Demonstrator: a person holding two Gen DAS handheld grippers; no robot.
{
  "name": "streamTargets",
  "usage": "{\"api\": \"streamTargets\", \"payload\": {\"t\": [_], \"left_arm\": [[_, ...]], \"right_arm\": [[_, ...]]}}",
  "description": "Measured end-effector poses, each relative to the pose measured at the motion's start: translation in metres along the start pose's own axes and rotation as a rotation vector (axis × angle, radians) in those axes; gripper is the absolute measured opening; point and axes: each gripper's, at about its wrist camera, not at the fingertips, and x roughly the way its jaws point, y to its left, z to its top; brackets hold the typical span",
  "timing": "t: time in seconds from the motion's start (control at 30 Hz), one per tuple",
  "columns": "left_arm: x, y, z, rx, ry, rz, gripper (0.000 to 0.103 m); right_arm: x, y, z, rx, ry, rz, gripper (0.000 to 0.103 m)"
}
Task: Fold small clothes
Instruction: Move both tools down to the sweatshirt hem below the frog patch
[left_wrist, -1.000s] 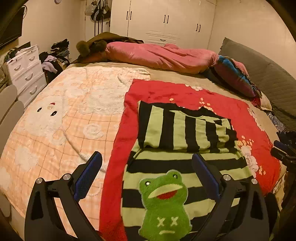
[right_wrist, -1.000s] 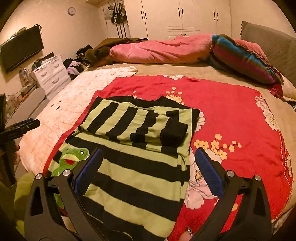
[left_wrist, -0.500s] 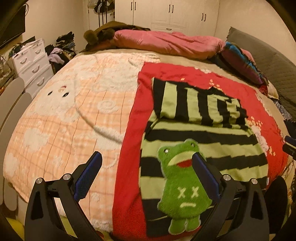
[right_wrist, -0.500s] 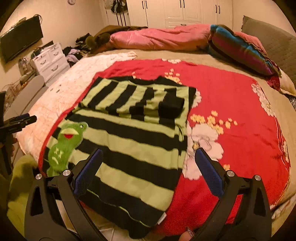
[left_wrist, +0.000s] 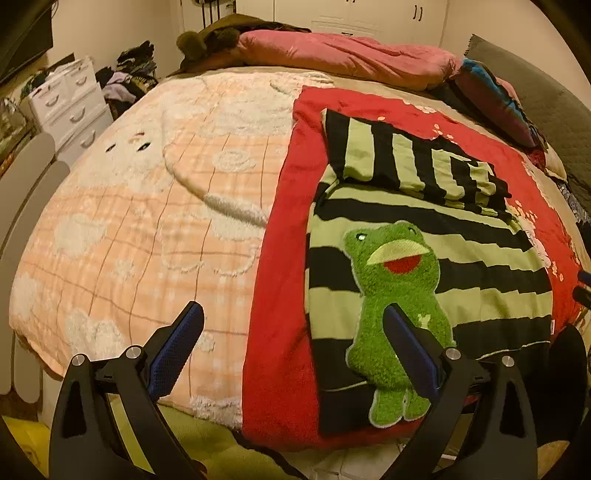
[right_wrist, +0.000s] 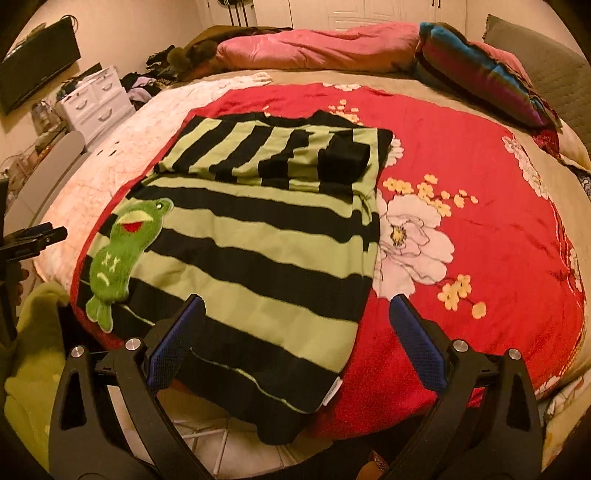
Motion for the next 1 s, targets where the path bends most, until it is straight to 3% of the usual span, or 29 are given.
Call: {"api": "streamTargets", "payload": {"t": [0.5,0.83,1.0], "left_arm": [[0.016,-0.010,-0.024,0.007,0.100,-0.037,0.097],[0.041,-0.026,-0.041,0.034,0.213,-0.084,0.097],[0.048,-0.029,-0.049,0.035,0.244,-0.140,0.092]], "right_arm": [[0.016,0.005,-0.030,0.036,0.113,0.001,0.094],[0.036,0.003,-0.043,0.058,0.253,-0.050,0.094],[0.048,0.002,-0.051,0.066,0.324,-0.045,0.094]]}}
